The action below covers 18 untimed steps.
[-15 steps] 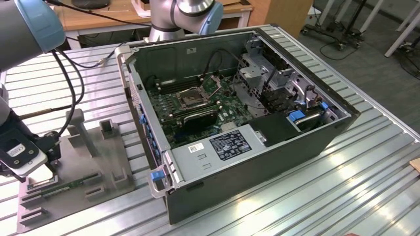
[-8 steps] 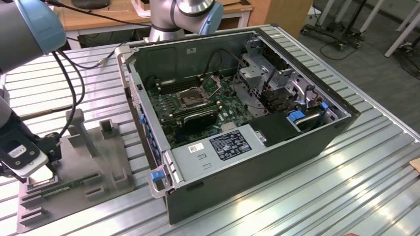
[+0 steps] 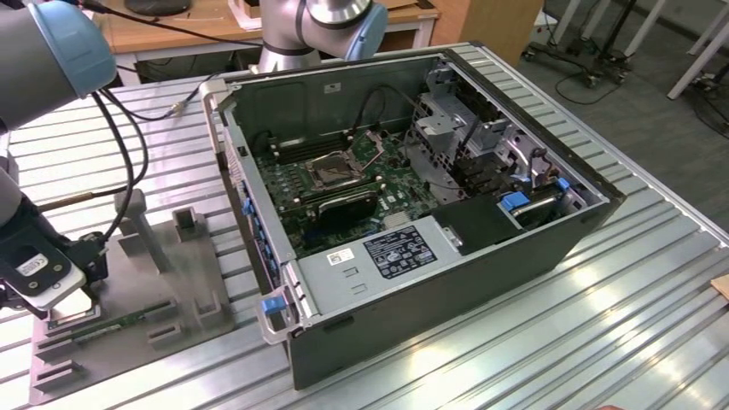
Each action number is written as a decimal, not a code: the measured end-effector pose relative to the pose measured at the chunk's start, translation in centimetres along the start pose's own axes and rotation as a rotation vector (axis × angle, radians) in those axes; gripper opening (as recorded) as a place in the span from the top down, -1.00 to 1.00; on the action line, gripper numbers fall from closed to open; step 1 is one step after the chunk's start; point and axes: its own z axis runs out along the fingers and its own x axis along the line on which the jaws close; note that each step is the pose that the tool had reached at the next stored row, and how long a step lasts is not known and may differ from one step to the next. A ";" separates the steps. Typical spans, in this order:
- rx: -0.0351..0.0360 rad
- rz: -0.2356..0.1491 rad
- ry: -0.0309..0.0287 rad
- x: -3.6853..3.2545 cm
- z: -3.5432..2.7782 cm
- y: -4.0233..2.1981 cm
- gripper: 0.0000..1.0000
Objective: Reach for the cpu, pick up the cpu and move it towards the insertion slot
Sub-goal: 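Pick up the cpu and move it towards the insertion slot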
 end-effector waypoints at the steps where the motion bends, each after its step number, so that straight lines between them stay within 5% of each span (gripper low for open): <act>1: 0.0001 0.000 0.0001 0.00 0.02 0.00 -0.18; 18: -0.0001 0.000 0.0000 0.00 0.46 -0.02 -0.18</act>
